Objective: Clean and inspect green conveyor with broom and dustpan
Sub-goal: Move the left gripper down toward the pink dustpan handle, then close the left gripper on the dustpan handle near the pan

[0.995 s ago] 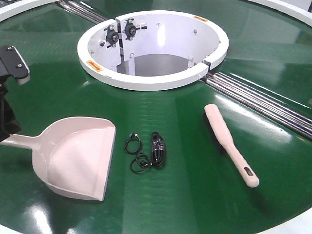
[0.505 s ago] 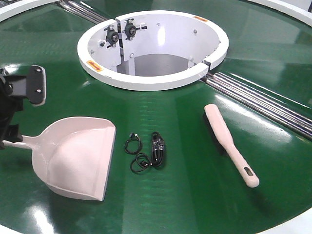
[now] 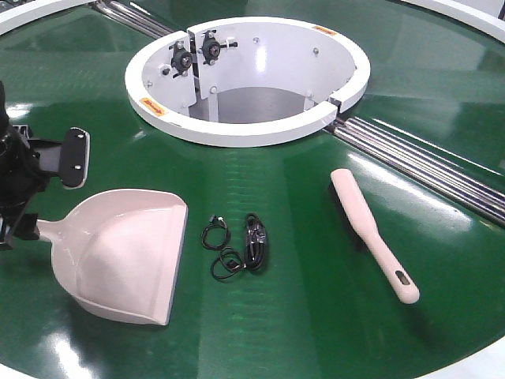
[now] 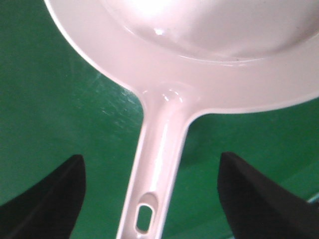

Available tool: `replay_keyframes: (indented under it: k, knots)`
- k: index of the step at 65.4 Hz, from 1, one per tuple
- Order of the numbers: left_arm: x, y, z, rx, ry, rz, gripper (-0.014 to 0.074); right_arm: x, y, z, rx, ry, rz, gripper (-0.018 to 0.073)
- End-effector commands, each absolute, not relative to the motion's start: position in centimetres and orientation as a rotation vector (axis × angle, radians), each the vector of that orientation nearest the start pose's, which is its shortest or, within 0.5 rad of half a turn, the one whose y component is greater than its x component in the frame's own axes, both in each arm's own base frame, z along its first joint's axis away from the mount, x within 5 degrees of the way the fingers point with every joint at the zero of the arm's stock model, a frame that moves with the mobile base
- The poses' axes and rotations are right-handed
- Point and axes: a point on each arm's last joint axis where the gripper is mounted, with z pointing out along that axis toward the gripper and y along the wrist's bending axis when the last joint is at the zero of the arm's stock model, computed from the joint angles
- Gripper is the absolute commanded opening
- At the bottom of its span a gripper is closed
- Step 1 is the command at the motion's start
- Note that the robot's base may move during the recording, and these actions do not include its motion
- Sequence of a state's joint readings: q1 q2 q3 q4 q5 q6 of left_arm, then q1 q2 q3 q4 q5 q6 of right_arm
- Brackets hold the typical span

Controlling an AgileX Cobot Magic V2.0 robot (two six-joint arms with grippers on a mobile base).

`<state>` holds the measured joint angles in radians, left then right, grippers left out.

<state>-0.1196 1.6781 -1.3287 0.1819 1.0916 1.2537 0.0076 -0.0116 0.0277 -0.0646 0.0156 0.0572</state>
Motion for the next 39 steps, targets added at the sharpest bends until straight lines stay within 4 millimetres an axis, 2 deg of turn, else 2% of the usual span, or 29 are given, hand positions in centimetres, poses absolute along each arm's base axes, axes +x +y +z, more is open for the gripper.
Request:
replay_keyframes:
  k: [1, 14, 26, 39]
  knots:
    - [33.7, -2.8, 28.5, 1.953, 2.209, 0.458, 0.0526, 5.5, 0.1, 20.9, -0.019, 1.429, -0.011, -0.0009]
    - [33.4, -2.4, 26.1, 2.012, 2.268, 0.398, 0.0529, 5.5, 0.1, 20.9, -0.019, 1.429, -0.011, -0.0009]
    - [33.7, -1.5, 25.9, 2.035, 2.272, 0.468, 0.0546, 5.5, 0.1, 20.9, -0.019, 1.429, -0.011, -0.0009]
    - [34.1, -1.6, 25.8, 2.022, 2.237, 0.497, 0.0546, 5.5, 0.1, 20.9, -0.019, 1.429, -0.011, -0.0009]
